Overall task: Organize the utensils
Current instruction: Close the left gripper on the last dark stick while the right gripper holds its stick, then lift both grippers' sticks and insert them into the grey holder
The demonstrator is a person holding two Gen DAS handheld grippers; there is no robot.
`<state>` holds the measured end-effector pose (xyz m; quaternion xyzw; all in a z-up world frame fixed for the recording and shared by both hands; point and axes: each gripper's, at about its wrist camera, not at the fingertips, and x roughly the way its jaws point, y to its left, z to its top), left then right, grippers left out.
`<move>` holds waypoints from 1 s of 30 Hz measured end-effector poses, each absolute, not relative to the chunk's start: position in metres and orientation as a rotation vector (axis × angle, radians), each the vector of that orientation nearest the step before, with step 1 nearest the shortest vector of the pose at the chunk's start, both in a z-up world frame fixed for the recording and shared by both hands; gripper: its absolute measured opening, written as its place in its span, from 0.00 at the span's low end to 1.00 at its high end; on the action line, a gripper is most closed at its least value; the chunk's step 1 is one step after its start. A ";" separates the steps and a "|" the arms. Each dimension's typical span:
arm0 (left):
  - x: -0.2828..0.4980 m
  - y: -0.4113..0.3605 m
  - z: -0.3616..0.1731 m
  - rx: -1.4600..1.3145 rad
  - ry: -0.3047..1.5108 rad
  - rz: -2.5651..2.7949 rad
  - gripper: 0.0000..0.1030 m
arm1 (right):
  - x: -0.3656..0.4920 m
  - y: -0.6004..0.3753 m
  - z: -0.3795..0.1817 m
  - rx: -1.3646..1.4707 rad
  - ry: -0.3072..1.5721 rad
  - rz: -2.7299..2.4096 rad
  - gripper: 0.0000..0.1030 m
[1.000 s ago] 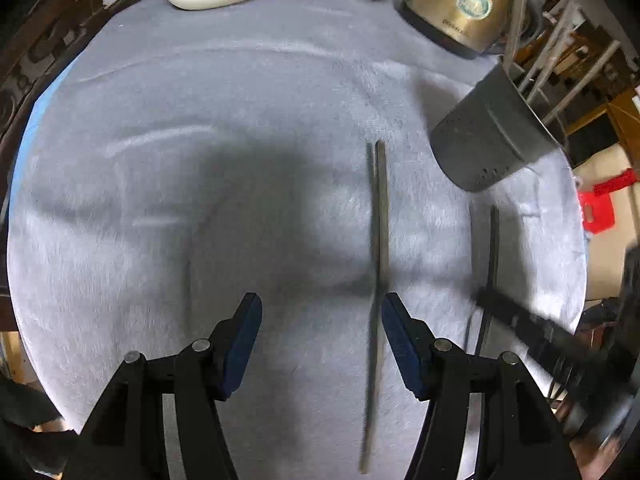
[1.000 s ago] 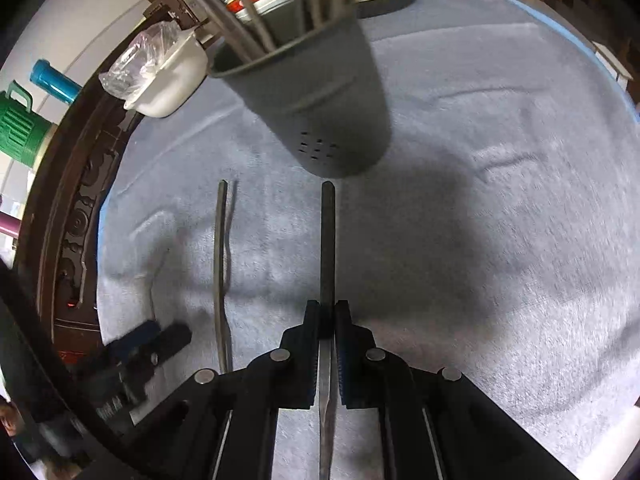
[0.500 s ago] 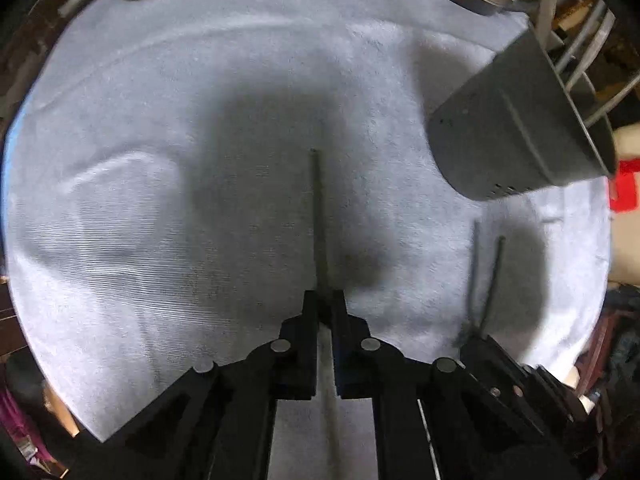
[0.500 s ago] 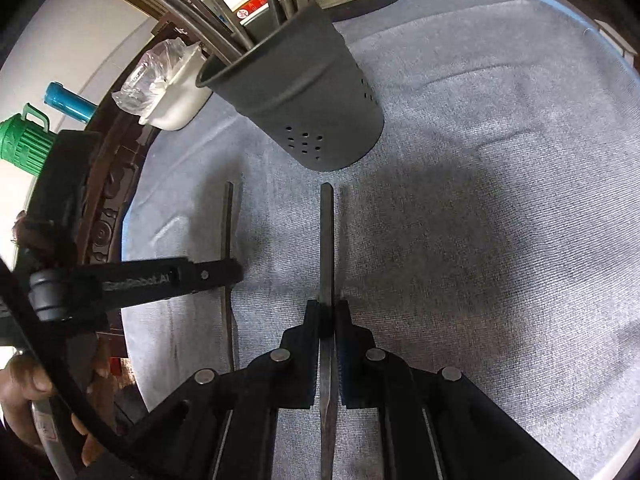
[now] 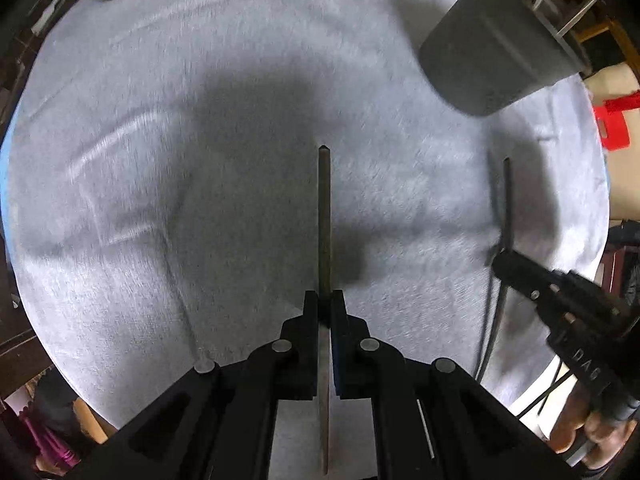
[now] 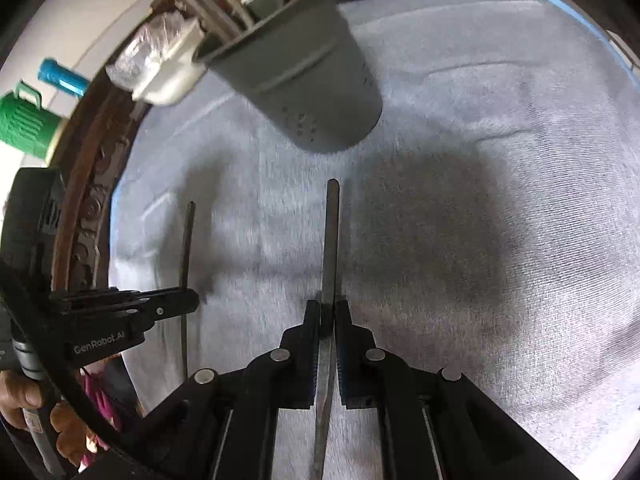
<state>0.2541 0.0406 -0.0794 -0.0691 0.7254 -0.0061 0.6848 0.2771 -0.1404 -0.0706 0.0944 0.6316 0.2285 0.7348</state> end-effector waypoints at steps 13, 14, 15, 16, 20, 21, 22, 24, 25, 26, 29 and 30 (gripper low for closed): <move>0.278 0.040 -0.091 -0.113 1.768 -0.027 0.06 | 0.300 -0.116 -0.077 0.057 1.614 0.491 0.10; 0.280 0.038 -0.093 -0.107 1.771 -0.029 0.06 | 0.302 -0.114 -0.077 0.046 1.628 0.495 0.10; 0.281 0.038 -0.094 -0.101 1.775 -0.031 0.06 | 0.304 -0.112 -0.077 0.028 1.637 0.500 0.10; 0.276 0.034 -0.097 -0.095 1.774 -0.033 0.06 | 0.305 -0.109 -0.077 0.009 1.640 0.505 0.10; 0.276 0.029 -0.094 -0.090 1.759 -0.057 0.06 | 0.306 -0.106 -0.075 -0.006 1.618 0.509 0.07; 0.277 0.031 -0.092 -0.104 1.748 -0.056 0.06 | 0.307 -0.109 -0.075 0.012 1.606 0.508 0.07; 0.276 0.035 -0.089 -0.125 1.737 -0.060 0.06 | 0.305 -0.110 -0.074 0.030 1.597 0.507 0.07; 0.275 0.038 -0.079 -0.161 1.706 -0.072 0.06 | 0.306 -0.117 -0.070 0.065 1.569 0.507 0.06; 0.276 0.039 -0.073 -0.181 1.682 -0.082 0.06 | 0.305 -0.121 -0.066 0.087 1.546 0.509 0.06; 0.276 0.041 -0.064 -0.209 1.656 -0.099 0.05 | 0.304 -0.127 -0.061 0.108 1.523 0.511 0.06; 0.278 0.048 -0.038 -0.260 1.554 -0.098 0.05 | 0.303 -0.142 -0.045 0.181 1.443 0.511 0.06; 0.277 0.050 -0.032 -0.277 1.532 -0.101 0.05 | 0.302 -0.149 -0.037 0.210 1.408 0.515 0.06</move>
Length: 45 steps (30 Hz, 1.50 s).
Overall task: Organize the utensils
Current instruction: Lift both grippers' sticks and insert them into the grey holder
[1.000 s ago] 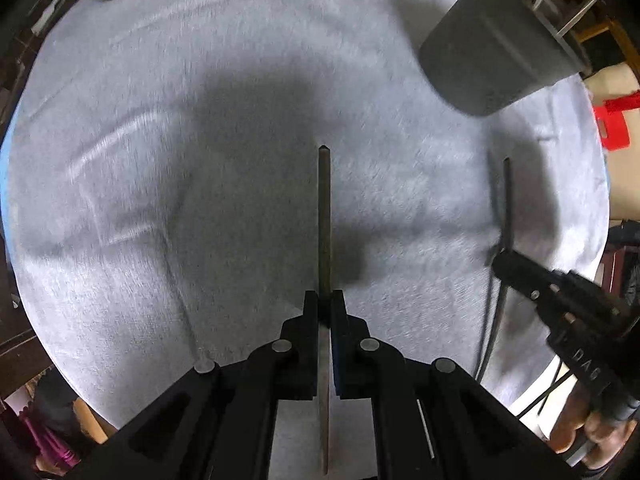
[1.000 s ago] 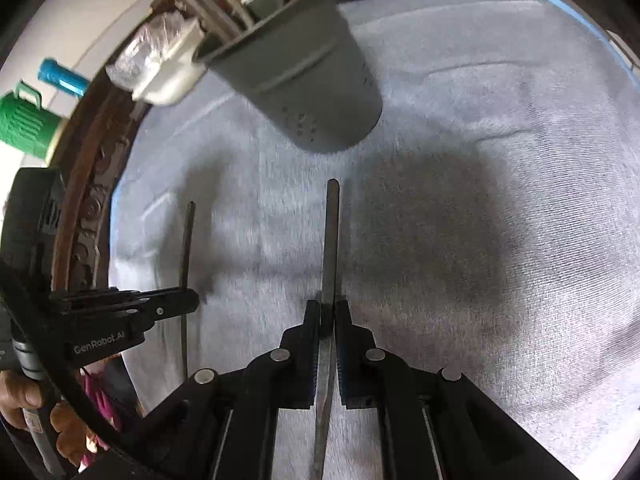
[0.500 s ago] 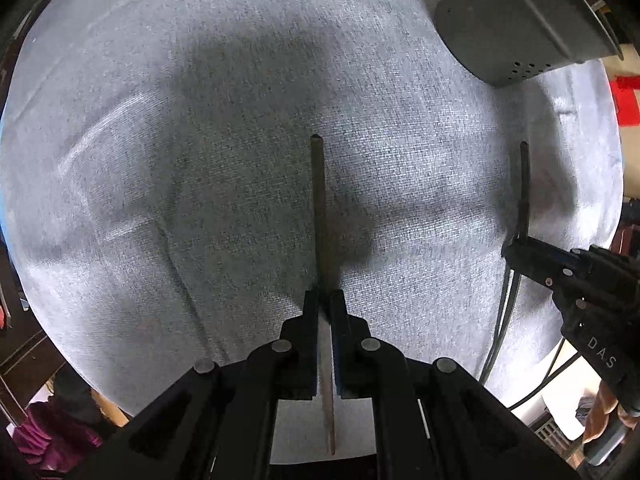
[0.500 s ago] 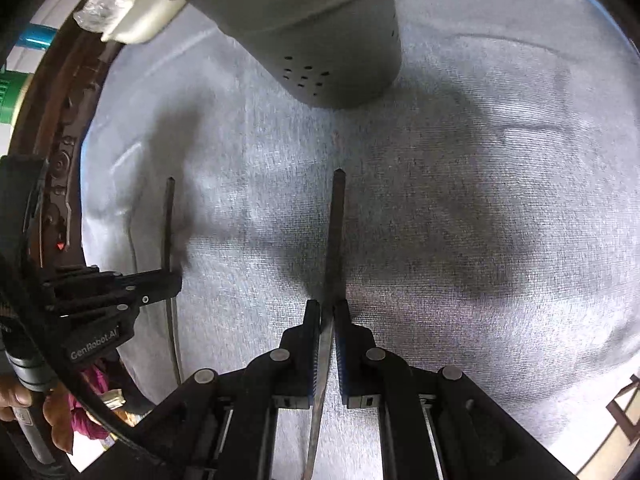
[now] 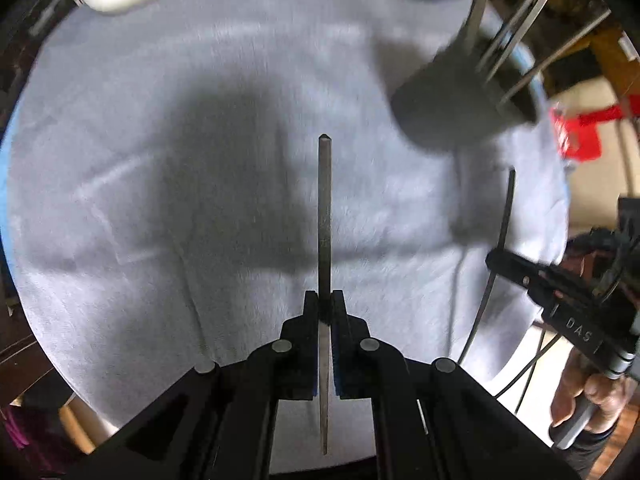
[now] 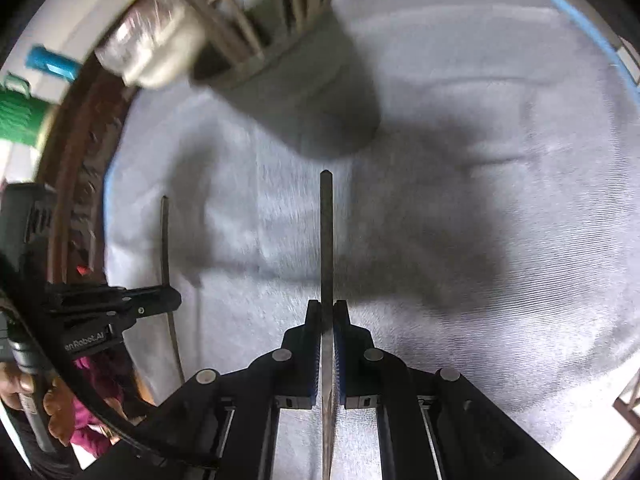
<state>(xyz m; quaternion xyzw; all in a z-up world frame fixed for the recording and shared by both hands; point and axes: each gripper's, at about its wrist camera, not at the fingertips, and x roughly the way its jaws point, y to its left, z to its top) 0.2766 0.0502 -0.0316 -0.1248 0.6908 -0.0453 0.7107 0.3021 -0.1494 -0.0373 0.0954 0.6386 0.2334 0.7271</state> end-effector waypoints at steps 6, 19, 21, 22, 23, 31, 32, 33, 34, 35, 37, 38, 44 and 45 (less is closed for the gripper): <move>0.276 0.069 0.016 -0.432 1.297 -0.085 0.05 | 0.300 -0.195 -0.003 0.364 1.246 0.489 0.06; 0.267 0.077 0.117 -0.581 0.689 0.023 0.05 | 0.303 -0.258 0.115 0.573 0.758 0.372 0.06; 0.264 0.073 0.126 -0.577 0.606 0.040 0.05 | 0.300 -0.261 0.129 0.590 0.678 0.351 0.06; 0.264 0.074 0.130 -0.578 0.572 0.044 0.05 | 0.298 -0.262 0.137 0.588 0.629 0.329 0.06; 0.265 0.071 0.132 -0.577 0.536 0.050 0.06 | 0.295 -0.260 0.143 0.580 0.578 0.312 0.06; 0.284 0.051 0.129 -0.498 0.427 0.102 0.06 | 0.300 -0.228 0.160 0.522 0.392 0.252 0.06; 0.287 0.050 0.125 -0.492 0.430 0.102 0.06 | 0.304 -0.222 0.159 0.507 0.387 0.245 0.06; 0.290 0.048 0.122 -0.486 0.436 0.101 0.06 | 0.307 -0.216 0.157 0.491 0.382 0.240 0.06; 0.289 0.046 0.124 -0.479 0.437 0.105 0.06 | 0.310 -0.214 0.154 0.477 0.384 0.243 0.06; 0.291 0.044 0.120 -0.468 0.438 0.110 0.06 | 0.313 -0.209 0.150 0.466 0.391 0.244 0.06; 0.294 0.041 0.116 -0.458 0.448 0.105 0.06 | 0.315 -0.202 0.141 0.432 0.393 0.238 0.06; 0.296 0.039 0.112 -0.448 0.449 0.109 0.06 | 0.317 -0.198 0.136 0.422 0.400 0.241 0.06; 0.300 0.030 0.102 -0.406 0.463 0.102 0.06 | 0.316 -0.188 0.110 0.371 0.434 0.247 0.06; 0.300 0.028 0.101 -0.401 0.468 0.097 0.06 | 0.316 -0.187 0.108 0.362 0.439 0.250 0.06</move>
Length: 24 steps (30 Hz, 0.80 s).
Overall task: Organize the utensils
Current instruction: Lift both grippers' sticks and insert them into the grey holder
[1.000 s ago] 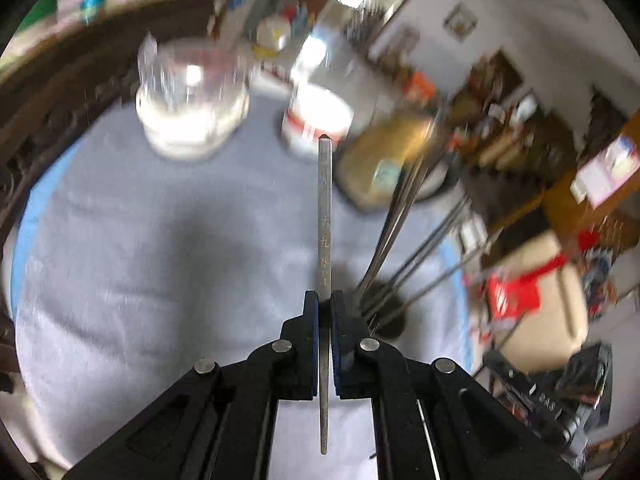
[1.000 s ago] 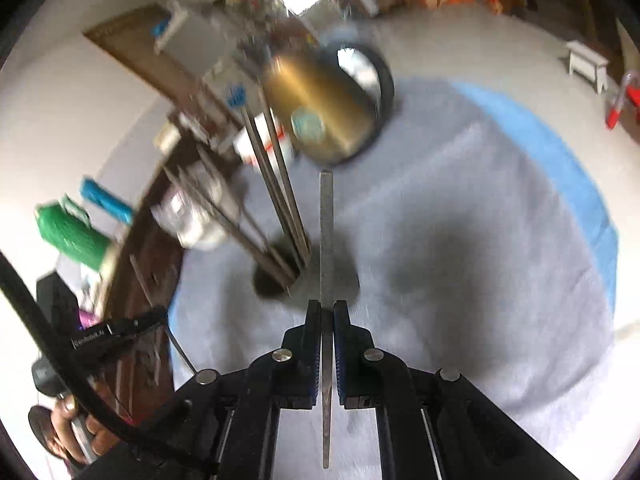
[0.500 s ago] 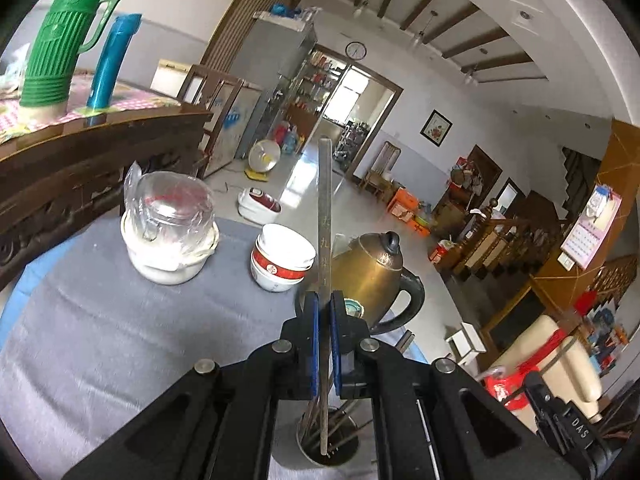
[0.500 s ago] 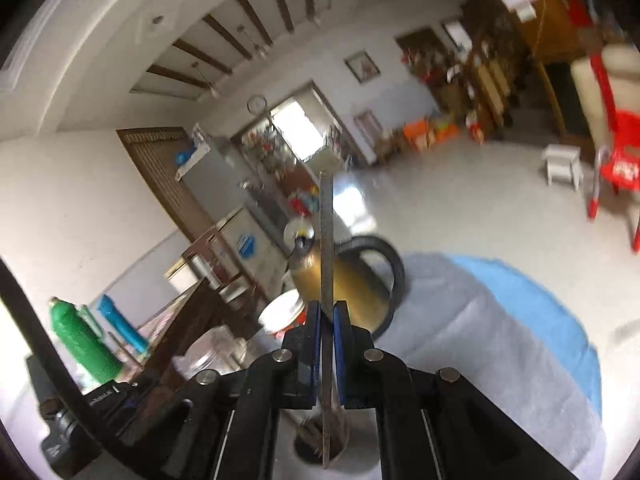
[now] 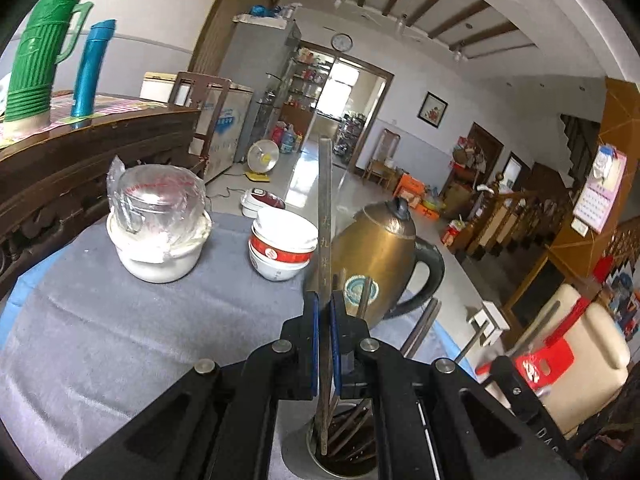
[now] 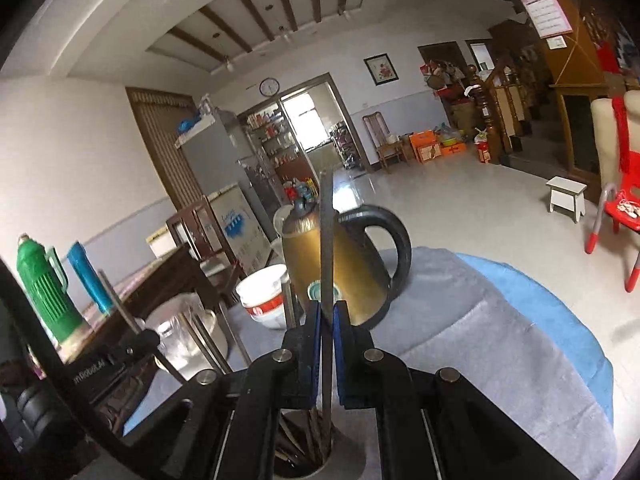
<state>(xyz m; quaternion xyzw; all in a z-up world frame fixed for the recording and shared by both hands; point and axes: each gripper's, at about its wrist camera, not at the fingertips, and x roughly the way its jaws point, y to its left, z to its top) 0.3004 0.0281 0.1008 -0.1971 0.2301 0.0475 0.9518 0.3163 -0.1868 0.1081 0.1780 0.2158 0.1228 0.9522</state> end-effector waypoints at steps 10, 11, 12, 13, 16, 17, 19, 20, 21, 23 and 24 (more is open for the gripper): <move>0.299 0.013 0.080 -0.348 0.517 0.065 0.06 | 0.316 -0.172 0.088 0.304 0.480 0.287 0.06; 0.298 0.012 0.078 -0.344 0.522 0.062 0.06 | 0.316 -0.172 0.086 0.300 0.486 0.291 0.06; 0.298 0.011 0.076 -0.338 0.533 0.058 0.06 | 0.316 -0.171 0.085 0.298 0.492 0.294 0.06; 0.298 0.009 0.075 -0.332 0.542 0.055 0.06 | 0.315 -0.170 0.083 0.294 0.496 0.295 0.06; 0.297 0.005 0.070 -0.321 0.557 0.049 0.06 | 0.314 -0.168 0.079 0.282 0.512 0.304 0.06; 0.297 0.003 0.068 -0.313 0.569 0.043 0.06 | 0.313 -0.167 0.078 0.278 0.514 0.306 0.06; 0.295 0.001 0.065 -0.307 0.576 0.041 0.06 | 0.313 -0.167 0.077 0.273 0.518 0.311 0.06; 0.294 -0.001 0.064 -0.300 0.579 0.039 0.06 | 0.313 -0.167 0.077 0.272 0.521 0.313 0.06; 0.294 -0.001 0.064 -0.296 0.580 0.040 0.06 | 0.313 -0.167 0.077 0.267 0.521 0.313 0.06; 0.293 -0.001 0.065 -0.301 0.583 0.035 0.06 | 0.313 -0.167 0.077 0.264 0.524 0.314 0.06; 0.293 -0.002 0.065 -0.301 0.586 0.030 0.06 | 0.312 -0.168 0.078 0.265 0.524 0.315 0.06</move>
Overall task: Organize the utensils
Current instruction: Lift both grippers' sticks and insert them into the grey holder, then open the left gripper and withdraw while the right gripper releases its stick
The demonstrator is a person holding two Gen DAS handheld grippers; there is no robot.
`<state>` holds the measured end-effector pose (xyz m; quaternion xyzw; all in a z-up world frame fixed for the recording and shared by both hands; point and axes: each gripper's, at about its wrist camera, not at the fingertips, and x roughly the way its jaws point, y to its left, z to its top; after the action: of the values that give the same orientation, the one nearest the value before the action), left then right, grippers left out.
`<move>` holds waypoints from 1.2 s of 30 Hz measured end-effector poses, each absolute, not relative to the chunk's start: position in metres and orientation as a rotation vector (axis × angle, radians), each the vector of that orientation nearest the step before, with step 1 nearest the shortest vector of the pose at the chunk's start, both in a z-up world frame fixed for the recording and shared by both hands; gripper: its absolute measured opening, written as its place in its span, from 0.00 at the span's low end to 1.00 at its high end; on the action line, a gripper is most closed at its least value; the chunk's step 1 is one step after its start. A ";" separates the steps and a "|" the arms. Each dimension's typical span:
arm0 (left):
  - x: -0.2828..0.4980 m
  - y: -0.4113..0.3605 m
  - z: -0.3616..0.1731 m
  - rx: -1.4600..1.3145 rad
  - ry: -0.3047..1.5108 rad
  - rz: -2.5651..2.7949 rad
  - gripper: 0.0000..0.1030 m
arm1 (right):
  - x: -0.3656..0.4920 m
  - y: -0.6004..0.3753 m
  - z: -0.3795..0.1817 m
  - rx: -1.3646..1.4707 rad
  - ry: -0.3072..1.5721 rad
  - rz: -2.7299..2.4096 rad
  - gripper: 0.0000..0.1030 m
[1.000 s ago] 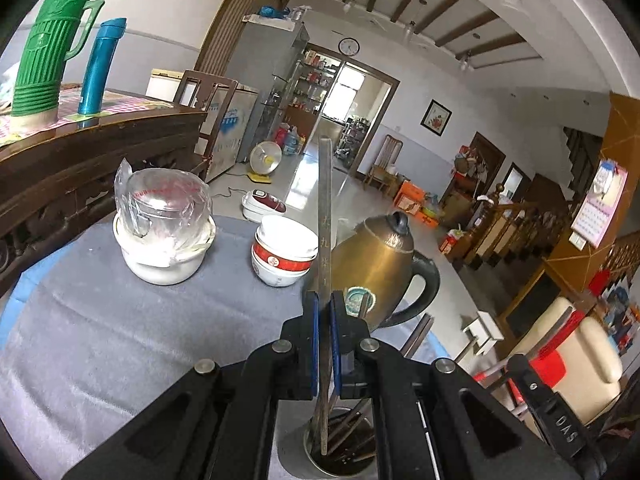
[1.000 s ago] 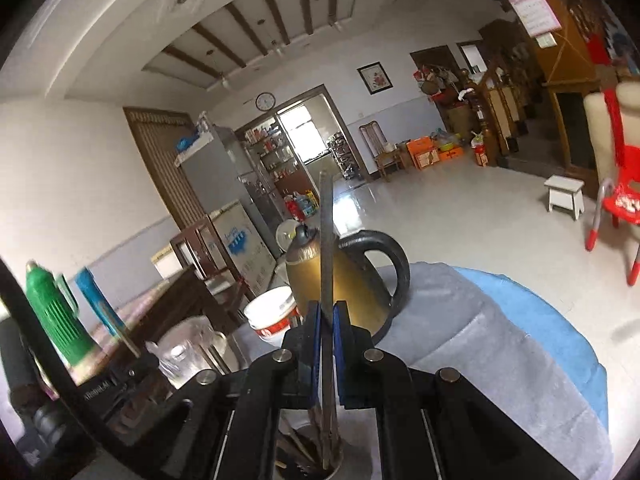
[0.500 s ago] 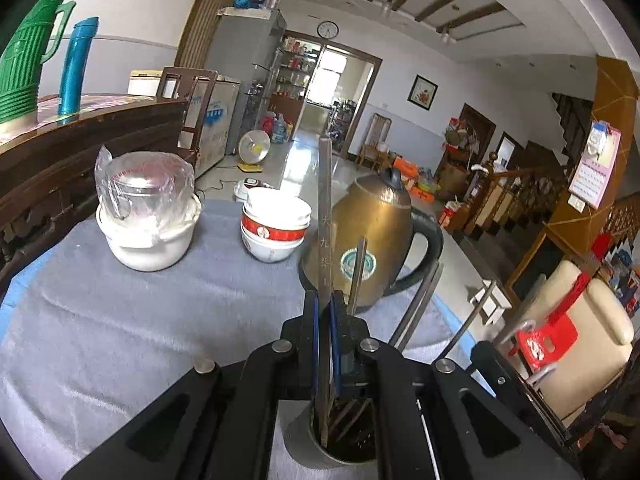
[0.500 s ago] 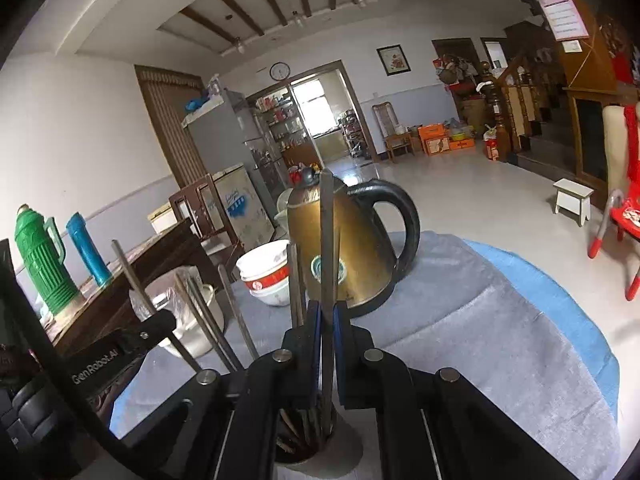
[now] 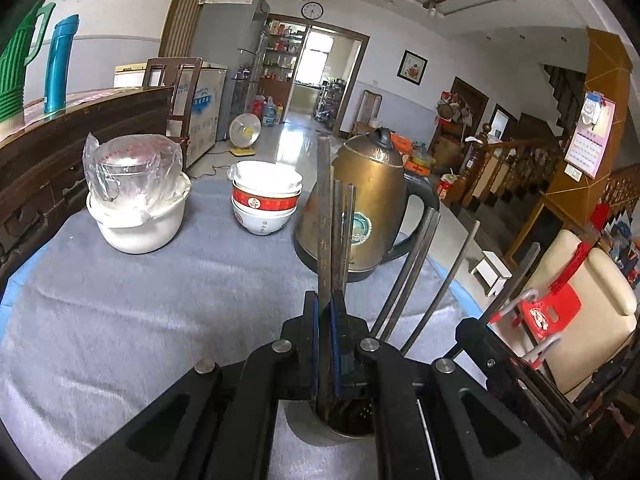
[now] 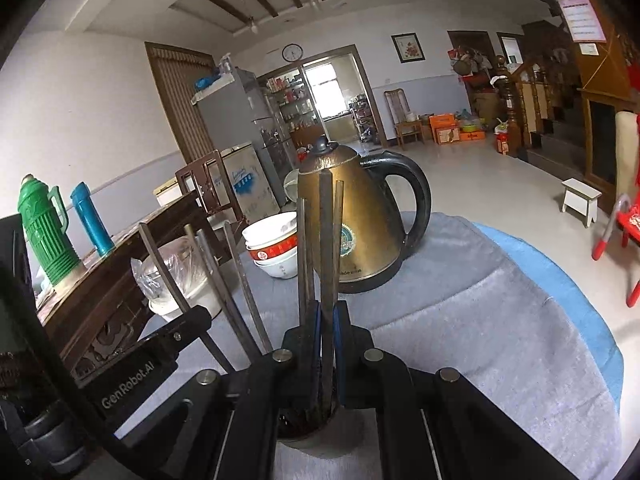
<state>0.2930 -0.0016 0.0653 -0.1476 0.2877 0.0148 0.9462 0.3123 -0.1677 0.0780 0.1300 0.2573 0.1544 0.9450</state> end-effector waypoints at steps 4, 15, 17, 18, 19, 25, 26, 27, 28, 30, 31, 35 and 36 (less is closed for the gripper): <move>0.291 -0.003 0.067 -0.296 0.587 0.010 0.06 | 0.312 -0.168 0.080 0.253 0.524 0.318 0.06; 0.290 -0.006 0.069 -0.275 0.594 -0.026 0.06 | 0.320 -0.163 0.079 0.236 0.543 0.344 0.07; 0.291 -0.003 0.069 -0.285 0.600 -0.026 0.06 | 0.322 -0.162 0.079 0.231 0.548 0.348 0.07; 0.292 -0.002 0.069 -0.288 0.606 -0.027 0.06 | 0.324 -0.162 0.078 0.233 0.557 0.353 0.07; 0.293 0.000 0.069 -0.292 0.612 -0.025 0.06 | 0.325 -0.161 0.077 0.235 0.563 0.355 0.07; 0.298 0.005 0.068 -0.315 0.645 -0.029 0.06 | 0.331 -0.160 0.078 0.233 0.580 0.364 0.09; 0.299 0.005 0.068 -0.312 0.650 -0.030 0.06 | 0.331 -0.159 0.078 0.229 0.582 0.367 0.09; 0.299 0.005 0.068 -0.312 0.655 -0.030 0.06 | 0.331 -0.158 0.078 0.226 0.587 0.368 0.09; 0.300 0.005 0.068 -0.314 0.663 -0.028 0.11 | 0.332 -0.157 0.079 0.221 0.594 0.363 0.09; 0.300 0.008 0.068 -0.333 0.675 -0.037 0.28 | 0.332 -0.158 0.079 0.224 0.598 0.355 0.11; 0.299 0.009 0.068 -0.336 0.673 -0.036 0.37 | 0.331 -0.159 0.080 0.227 0.596 0.350 0.15; 0.293 0.014 0.076 -0.347 0.650 -0.027 0.45 | 0.327 -0.165 0.084 0.244 0.581 0.324 0.56; 0.291 0.016 0.078 -0.354 0.646 -0.027 0.45 | 0.325 -0.169 0.086 0.258 0.567 0.321 0.59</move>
<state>0.2911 0.0160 0.0781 -0.1729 0.3159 -0.0132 0.9328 0.3246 -0.1692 0.0861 0.1266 0.2777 0.1574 0.9392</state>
